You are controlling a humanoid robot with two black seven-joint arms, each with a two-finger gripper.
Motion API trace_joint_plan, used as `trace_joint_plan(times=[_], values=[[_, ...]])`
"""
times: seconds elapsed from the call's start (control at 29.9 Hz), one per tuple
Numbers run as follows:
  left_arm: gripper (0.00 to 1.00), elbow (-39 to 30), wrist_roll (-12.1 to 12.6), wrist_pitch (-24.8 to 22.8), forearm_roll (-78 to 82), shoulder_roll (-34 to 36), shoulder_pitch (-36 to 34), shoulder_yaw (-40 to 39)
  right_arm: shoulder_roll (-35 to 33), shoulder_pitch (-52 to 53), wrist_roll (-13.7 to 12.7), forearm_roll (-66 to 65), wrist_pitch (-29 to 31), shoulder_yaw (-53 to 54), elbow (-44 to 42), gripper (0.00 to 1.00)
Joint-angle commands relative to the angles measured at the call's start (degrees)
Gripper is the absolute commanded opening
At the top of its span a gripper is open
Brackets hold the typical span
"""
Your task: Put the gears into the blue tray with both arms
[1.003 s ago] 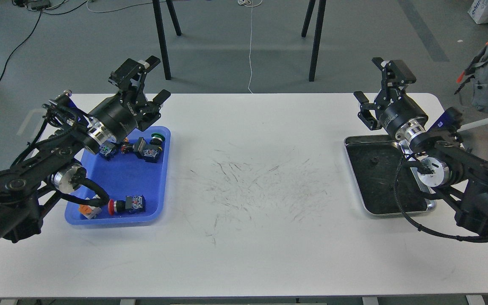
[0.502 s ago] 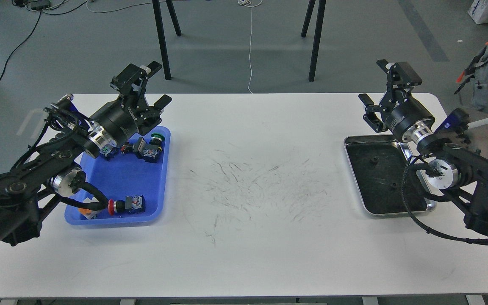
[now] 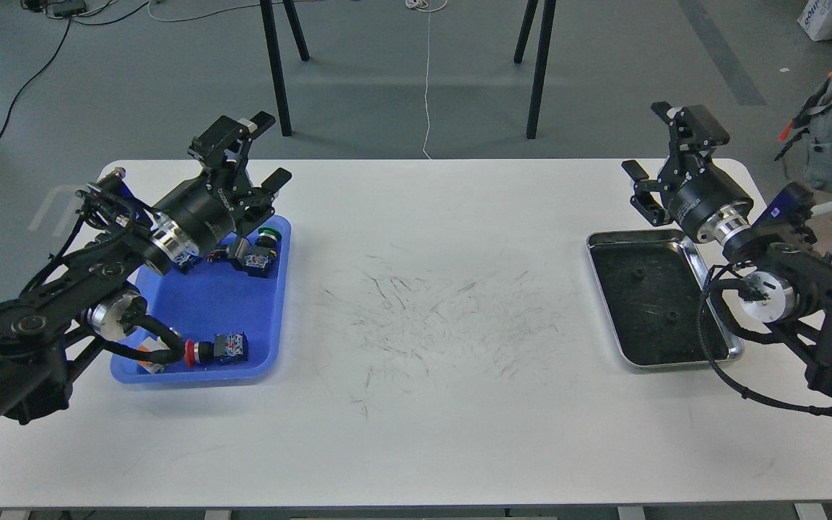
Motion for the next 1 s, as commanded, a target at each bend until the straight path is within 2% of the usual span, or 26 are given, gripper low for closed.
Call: trace_joint_plan(times=[0.0,0.4,0.64,0.97], values=[[1.00,0.1,0.0,0.0,-0.1,0.0,0.0,-0.2,0.0,-0.1,0.0,0.0,0.8,0.0,-0.3,0.98],[1.00,0.3,0.0,0.1,-4.0,-0.5,0.2,-0.3,-0.6,-0.1,0.0,0.0,1.1,-0.2,-0.3,0.98],[1.00,1.0,0.0,0.3,-4.1,-0.8,0.4,-0.3,-2.8,0.0,0.0,-0.2,4.4,-0.3,0.0,0.98],[1.00,1.0,0.0,0.2,-4.1,-0.8,0.5,-0.3,-6.2,0.2,0.0,-10.1,7.0,-0.5,0.1,0.98]])
